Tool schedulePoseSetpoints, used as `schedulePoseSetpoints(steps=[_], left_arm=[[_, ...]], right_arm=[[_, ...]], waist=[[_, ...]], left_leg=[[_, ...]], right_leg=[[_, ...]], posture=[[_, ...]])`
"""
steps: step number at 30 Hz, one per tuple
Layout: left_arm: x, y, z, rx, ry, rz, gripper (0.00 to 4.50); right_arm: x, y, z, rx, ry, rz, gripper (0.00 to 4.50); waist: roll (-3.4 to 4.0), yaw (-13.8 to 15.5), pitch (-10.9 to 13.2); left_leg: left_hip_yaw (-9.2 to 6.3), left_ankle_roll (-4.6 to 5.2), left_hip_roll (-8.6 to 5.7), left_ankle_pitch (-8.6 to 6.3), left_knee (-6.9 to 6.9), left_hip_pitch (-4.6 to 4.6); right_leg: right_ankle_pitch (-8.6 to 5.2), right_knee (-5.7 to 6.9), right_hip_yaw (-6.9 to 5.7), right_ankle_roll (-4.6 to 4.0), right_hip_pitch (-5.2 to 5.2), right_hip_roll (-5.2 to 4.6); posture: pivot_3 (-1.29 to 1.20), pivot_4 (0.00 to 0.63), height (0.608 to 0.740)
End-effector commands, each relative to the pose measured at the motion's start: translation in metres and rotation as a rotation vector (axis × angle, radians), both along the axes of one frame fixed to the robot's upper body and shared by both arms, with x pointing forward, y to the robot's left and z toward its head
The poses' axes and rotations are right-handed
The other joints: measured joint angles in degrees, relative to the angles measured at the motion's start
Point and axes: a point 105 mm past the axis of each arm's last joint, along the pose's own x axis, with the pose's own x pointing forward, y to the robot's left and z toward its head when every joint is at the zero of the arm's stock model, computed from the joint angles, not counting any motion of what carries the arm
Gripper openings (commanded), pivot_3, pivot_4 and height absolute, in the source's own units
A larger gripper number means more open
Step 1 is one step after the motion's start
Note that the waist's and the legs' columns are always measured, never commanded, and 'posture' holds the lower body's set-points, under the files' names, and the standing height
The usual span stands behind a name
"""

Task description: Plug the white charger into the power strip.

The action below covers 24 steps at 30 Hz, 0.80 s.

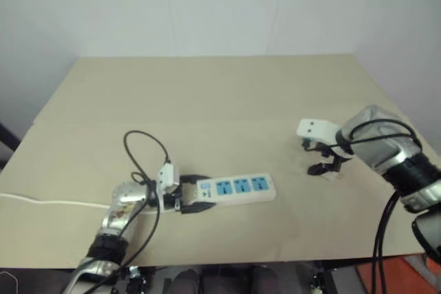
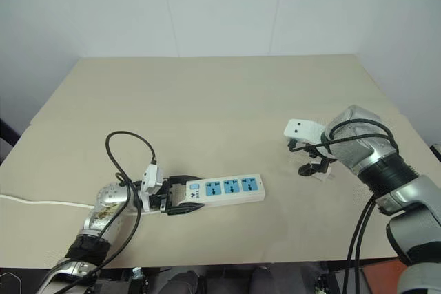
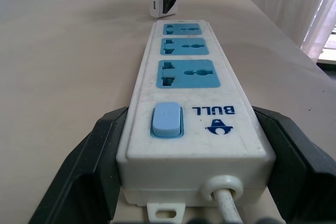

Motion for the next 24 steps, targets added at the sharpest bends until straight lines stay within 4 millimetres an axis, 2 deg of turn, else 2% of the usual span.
schedulePoseSetpoints(steps=[1, 12, 15, 23, 24], left_arm=[[-0.0026, -0.0049, 0.0046, -0.009, -0.024, -0.017, 3.27], [-0.0012, -0.005, 0.0045, -0.008, -0.028, -0.009, 3.27], [-0.001, -0.0045, 0.0037, -0.005, -0.027, -0.01, 3.27], [-0.0007, -0.0026, 0.003, 0.002, -0.027, -0.005, 3.27], [-0.0001, -0.0026, 0.0032, 0.002, -0.027, -0.005, 3.27]], right_arm=[[0.0062, -0.0066, 0.0087, -0.031, -0.017, -0.026, 4.5], [0.0071, -0.0117, 0.0002, -0.015, 0.025, -0.073, 4.5], [0.008, -0.0103, 0.0003, 0.005, 0.027, -0.085, 3.89], [0.0058, -0.0114, 0.0014, -0.026, 0.028, -0.057, 1.16], [0.0048, -0.0107, 0.0025, -0.03, 0.026, -0.046, 1.14]], waist=[[0.0, 0.0, 0.0], [0.01, -0.1, 0.0], [0.01, -0.1, 0.0], [0.01, -0.1, 0.0], [0.01, -0.1, 0.0]], left_leg=[[0.02, 0.02, 0.0, -0.01, 0.04, -0.01], [0.04, 0.04, -0.01, -0.02, 0.09, -0.01], [0.05, 0.03, -0.02, -0.02, 0.1, -0.01], [0.06, 0.03, -0.01, -0.02, 0.1, -0.01], [0.06, 0.03, -0.01, -0.02, 0.1, -0.01]], right_leg=[[0.0, 0.0, 0.0, 0.0, 0.0, 0.0], [0.01, 0.05, 0.01, 0.0, -0.01, -0.01], [0.01, 0.05, 0.01, 0.0, -0.01, -0.01], [0.01, 0.06, 0.01, 0.0, -0.02, -0.01], [0.01, 0.06, 0.01, 0.0, -0.02, -0.01]], posture=[[0.0, 0.15, 0.74], [0.0, 0.15, 0.74], [0.0, 0.15, 0.74], [0.0, 0.15, 0.74], [0.0, 0.15, 0.74]])
